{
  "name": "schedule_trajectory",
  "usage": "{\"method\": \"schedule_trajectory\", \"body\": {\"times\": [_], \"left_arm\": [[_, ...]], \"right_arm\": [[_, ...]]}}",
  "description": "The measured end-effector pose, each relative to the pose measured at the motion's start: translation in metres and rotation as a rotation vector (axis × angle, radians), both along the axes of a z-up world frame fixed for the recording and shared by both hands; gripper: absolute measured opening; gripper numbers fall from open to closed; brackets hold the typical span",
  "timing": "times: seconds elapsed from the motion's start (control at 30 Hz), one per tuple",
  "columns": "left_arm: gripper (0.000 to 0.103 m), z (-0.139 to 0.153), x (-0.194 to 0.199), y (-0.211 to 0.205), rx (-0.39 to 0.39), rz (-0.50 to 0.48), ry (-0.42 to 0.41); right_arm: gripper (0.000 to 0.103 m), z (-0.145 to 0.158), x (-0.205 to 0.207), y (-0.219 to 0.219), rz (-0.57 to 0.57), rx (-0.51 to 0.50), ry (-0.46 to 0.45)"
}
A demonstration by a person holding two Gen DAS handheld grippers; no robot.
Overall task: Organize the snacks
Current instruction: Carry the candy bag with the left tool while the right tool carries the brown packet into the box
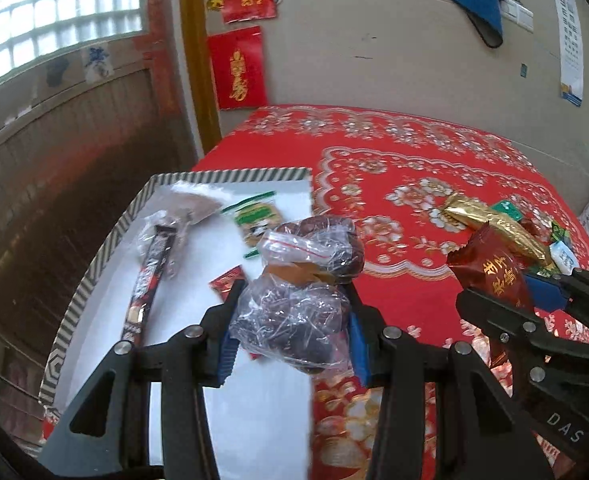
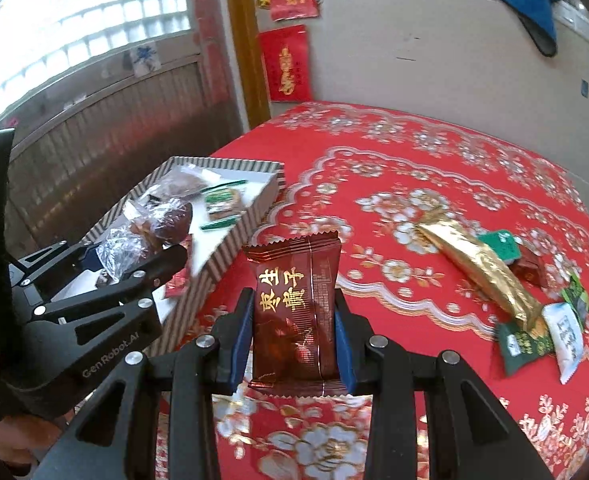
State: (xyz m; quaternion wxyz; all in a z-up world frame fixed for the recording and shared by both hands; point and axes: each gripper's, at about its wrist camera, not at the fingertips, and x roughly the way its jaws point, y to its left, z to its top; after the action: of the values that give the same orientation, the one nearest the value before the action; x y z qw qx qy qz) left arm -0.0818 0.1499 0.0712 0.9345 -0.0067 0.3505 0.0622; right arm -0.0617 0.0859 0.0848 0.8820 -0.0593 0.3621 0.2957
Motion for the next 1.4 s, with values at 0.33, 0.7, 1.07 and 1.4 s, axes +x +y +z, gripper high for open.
{"method": "schedule_trajectory", "body": {"times": [0.33,0.7,1.07,1.4], "left_arm": [[0.047,-0.006,-0.015,0.044,0.001,0.075,0.013],[0.047,-0.025,-0.027,0.09,-0.003,0.144,0.063],[0.047,-0.046,-0.028,0.111,0.006,0.175,0.114],[0.049,-0.058,-0.026,0.119,0.03,0.207,0.137]], "right_arm": [[0.036,-0.001,-0.01,0.041,0.081,-0.027,0.003],[0.036,-0.007,-0.016,0.097,0.18,-0.047,0.037],[0.036,-0.027,-0.011,0.131,0.222,-0.1,0.094],[0.038,-0.046,-0.012,0.142,0.238,-0.163,0.142]]}}
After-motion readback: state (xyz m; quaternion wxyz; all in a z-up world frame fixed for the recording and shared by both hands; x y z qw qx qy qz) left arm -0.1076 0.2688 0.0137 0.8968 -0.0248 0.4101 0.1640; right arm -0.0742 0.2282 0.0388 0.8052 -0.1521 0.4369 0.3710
